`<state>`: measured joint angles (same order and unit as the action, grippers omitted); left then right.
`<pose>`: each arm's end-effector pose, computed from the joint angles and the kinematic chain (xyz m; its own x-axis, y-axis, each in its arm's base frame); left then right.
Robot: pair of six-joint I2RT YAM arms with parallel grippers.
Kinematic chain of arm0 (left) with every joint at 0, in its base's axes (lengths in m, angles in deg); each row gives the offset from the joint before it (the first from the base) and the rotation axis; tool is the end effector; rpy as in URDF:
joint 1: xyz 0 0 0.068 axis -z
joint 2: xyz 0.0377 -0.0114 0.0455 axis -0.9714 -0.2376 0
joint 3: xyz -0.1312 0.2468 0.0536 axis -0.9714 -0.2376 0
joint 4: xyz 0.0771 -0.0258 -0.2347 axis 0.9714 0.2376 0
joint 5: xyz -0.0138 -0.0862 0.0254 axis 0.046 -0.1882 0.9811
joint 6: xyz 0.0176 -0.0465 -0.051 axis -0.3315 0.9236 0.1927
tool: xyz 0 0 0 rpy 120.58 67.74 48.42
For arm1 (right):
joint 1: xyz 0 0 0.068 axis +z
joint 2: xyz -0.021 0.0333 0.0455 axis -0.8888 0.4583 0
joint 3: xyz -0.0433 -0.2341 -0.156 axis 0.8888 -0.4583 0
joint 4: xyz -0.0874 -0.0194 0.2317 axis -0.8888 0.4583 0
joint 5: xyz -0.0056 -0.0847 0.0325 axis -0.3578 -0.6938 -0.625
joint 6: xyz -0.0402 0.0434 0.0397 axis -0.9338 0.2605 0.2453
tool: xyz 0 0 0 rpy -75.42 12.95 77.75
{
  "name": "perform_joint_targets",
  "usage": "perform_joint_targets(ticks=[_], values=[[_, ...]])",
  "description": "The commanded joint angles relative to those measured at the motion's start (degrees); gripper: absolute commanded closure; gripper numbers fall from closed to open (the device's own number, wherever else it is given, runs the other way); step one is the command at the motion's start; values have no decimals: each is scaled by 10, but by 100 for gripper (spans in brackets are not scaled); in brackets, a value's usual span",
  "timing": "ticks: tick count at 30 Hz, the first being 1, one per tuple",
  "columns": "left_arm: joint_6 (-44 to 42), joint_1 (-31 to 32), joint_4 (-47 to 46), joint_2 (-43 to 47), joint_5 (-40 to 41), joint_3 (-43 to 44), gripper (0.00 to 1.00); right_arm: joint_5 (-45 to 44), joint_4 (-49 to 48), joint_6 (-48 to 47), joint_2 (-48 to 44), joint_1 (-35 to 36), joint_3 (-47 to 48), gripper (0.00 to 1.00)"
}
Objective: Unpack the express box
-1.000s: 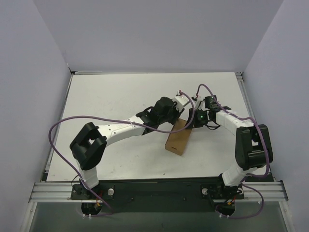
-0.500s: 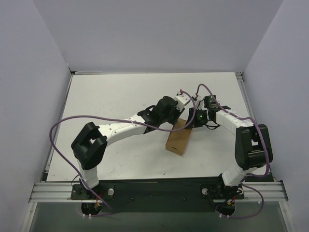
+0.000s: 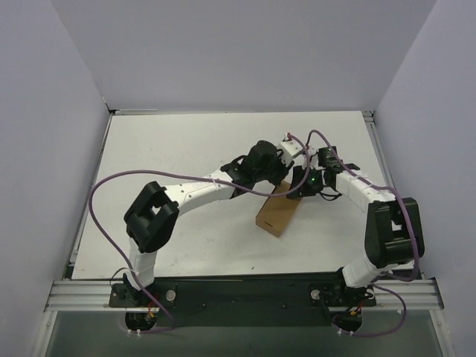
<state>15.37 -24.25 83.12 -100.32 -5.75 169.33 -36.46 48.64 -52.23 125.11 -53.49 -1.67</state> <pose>0.2931 -0.3749 0.2702 -0.2230 0.3672 -0.9030 0.7989 0.5996 0.0465 0.3171 0.0859 0.2080 -0.7302 -0.1002 -0.6758 -0.5051 0.7453 0.4352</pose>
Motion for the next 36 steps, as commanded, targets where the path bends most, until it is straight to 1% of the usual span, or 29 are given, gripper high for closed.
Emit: perform_joint_targets(ticks=[1,2,3,5,6,7,9,11,12,13,15,16,17,18,19,20,22,23,27,30,31,34,36], values=[[-13,-10,-47,-27,-96,23,100,4,73,-14,-39,-47,-9,75],[-15,-13,-71,-27,-111,14,100,16,73,-13,-40,-80,-8,75],[-16,-17,-84,-26,-140,10,100,23,75,0,-39,-90,-6,75],[-14,-25,-103,-28,-167,9,100,47,77,-3,-39,-128,-7,75],[-8,-27,-105,-30,-179,19,100,55,78,-7,-42,-158,-10,75],[14,-37,-109,-35,-204,23,100,83,78,-8,-44,-170,-12,75],[43,-45,-117,-45,-234,43,100,116,78,-63,-55,-194,-18,75],[67,-52,-103,-54,-248,58,100,159,91,-124,-83,-193,-23,75],[68,-52,-98,-57,-245,65,100,170,94,-153,-94,-184,-33,75],[70,-52,-95,-57,-239,66,100,175,101,-222,-106,-174,-37,75],[71,-50,-89,-55,-224,65,100,176,104,-288,-146,-150,-48,77],[72,-48,-83,-55,-209,67,100,176,103,-344,-158,-127,-61,78],[73,-46,-72,-55,-177,68,100,172,99,-373,-177,-111,-68,81],[74,-43,-71,-52,-165,67,100,157,90,-390,-185,-98,-77,83],[75,-42,-72,-50,-155,62,100,151,59,-401,-192,-72,-97,85],[76,-40,-78,-49,-137,59,100,149,42,-418,-202,-63,-106,89],[80,-36,-83,-44,-121,53,100,133,-6,-430,-211,-33,-133,92],[82,-36,-87,-43,-116,50,100,126,-14,-455,-214,-23,-140,93],[99,-35,-88,-37,-89,44,100,92,-72,-503,-220,16,-189,96],[108,-32,-93,-28,-83,30,100,57,-117,-537,-215,46,-220,97],[109,-31,-95,-27,-84,26,100,40,-133,-540,-210,54,-224,97],[107,-27,-98,-16,-84,8,100,16,-138,-530,-185,69,-218,98],[107,-26,-98,-10,-86,-5,100,12,-149,-523,-179,74,-219,98]])
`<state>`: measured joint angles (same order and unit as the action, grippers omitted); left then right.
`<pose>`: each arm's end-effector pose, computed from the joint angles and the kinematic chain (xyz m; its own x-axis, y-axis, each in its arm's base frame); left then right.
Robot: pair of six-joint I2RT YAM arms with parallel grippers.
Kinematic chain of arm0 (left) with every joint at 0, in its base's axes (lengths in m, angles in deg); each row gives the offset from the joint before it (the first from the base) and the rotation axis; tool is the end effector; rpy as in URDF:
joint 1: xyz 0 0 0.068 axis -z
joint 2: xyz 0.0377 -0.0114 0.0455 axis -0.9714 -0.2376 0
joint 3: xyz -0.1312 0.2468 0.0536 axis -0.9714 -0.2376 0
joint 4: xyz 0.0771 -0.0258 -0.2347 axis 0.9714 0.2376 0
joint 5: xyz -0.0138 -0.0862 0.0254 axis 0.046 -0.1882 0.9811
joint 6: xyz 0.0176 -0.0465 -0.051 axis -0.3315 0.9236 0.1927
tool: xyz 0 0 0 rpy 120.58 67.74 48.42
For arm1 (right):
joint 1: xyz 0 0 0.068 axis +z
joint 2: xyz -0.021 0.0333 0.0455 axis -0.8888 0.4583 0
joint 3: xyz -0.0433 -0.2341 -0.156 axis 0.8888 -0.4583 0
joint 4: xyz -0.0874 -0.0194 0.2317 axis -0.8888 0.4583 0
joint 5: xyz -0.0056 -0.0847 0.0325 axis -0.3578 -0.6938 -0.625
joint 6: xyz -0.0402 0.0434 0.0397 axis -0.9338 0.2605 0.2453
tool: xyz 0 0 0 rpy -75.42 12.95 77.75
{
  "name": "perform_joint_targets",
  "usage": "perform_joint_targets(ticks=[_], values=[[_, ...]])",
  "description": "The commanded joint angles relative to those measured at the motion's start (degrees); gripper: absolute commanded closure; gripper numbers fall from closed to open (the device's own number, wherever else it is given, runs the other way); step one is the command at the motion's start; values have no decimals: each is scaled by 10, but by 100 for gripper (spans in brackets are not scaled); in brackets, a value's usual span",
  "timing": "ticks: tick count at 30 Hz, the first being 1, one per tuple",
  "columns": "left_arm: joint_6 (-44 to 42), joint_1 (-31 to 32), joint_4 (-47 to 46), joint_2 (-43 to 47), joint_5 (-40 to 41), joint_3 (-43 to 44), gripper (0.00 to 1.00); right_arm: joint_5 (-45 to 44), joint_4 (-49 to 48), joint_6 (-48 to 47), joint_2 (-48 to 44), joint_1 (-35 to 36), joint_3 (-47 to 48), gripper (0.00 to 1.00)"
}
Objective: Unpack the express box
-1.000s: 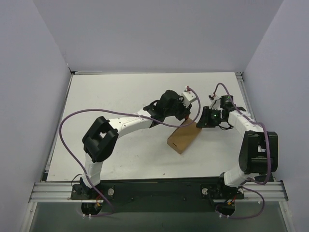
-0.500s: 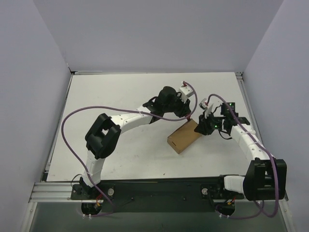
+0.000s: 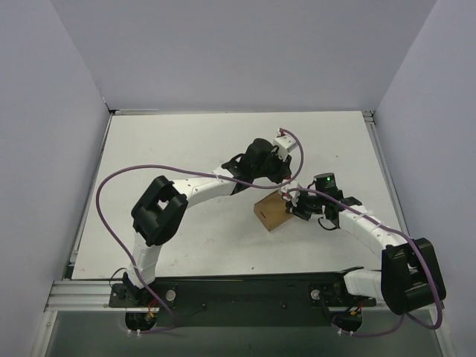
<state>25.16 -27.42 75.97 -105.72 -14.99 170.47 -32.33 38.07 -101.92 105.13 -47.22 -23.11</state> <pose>0.3207 -0.3808 0.2487 -0.3499 0.2198 -0.9106 0.8034 0.5704 -0.1710 0.2221 0.1002 0.2029 0.1260 -0.5652 -0.8153 -0.8984 0.2835 -0.3354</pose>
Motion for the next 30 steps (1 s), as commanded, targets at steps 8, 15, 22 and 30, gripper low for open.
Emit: perform_joint_targets(ticks=[8,15,22,30], values=[[14,14,-11,74,19,-55,100,-52,-8,-35,22,20,2,100],[-35,14,1,110,37,-60,100,-67,10,-24,33,22,16,100],[-45,15,47,121,48,-60,100,-82,27,-7,62,24,44,100],[-46,15,51,134,50,-93,100,-87,34,-4,66,26,52,100]])
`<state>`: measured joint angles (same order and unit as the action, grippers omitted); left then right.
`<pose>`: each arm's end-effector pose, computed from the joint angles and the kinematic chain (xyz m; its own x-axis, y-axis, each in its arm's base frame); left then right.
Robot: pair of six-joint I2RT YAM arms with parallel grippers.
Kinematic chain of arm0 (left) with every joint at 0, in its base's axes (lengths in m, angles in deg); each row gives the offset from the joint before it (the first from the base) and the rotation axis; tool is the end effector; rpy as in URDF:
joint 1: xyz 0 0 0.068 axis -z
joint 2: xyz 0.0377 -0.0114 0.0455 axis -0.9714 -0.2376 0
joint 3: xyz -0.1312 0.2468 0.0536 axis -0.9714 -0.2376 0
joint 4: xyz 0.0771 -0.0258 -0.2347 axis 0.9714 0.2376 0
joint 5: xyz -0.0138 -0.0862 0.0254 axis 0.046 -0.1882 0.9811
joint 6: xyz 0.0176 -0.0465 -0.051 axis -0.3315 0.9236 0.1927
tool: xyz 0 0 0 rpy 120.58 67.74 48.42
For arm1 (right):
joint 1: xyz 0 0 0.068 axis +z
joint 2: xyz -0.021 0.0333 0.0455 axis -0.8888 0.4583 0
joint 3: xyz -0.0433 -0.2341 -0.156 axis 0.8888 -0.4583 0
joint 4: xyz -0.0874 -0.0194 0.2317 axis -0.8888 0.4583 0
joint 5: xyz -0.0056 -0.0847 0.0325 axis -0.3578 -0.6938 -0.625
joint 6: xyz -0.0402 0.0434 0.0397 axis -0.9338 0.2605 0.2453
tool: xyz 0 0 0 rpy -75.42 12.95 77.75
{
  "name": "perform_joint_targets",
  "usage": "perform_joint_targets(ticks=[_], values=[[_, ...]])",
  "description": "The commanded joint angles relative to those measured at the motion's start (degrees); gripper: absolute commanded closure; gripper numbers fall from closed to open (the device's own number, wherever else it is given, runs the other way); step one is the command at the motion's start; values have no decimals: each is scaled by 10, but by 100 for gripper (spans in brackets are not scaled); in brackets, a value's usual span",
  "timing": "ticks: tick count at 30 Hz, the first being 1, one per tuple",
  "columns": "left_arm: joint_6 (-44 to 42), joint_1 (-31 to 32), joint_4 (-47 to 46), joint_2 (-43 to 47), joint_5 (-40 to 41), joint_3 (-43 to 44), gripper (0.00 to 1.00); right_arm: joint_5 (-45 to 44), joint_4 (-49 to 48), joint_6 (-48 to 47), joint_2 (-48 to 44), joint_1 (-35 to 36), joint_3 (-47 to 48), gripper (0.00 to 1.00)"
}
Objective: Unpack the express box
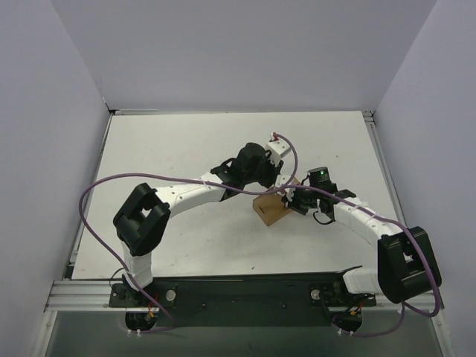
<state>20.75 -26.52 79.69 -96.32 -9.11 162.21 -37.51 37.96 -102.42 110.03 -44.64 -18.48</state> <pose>0.2917 -0.3495 0.2647 -0.3073 0.2954 -0.9046 0.7821 0.6199 -0.0632 0.2419 0.1137 0.2065 0.1288 -0.6139 -0.7788 -0.8851 0.2830 -0.3695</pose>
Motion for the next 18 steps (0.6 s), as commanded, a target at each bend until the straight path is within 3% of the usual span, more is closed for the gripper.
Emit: perform_joint_targets(ticks=[1,18], values=[[-2,5,15,41,-11,-15,100,-38,35,3,18,1,5,100],[-8,-3,81,85,-7,-48,100,-56,18,65,21,5,-47,100]])
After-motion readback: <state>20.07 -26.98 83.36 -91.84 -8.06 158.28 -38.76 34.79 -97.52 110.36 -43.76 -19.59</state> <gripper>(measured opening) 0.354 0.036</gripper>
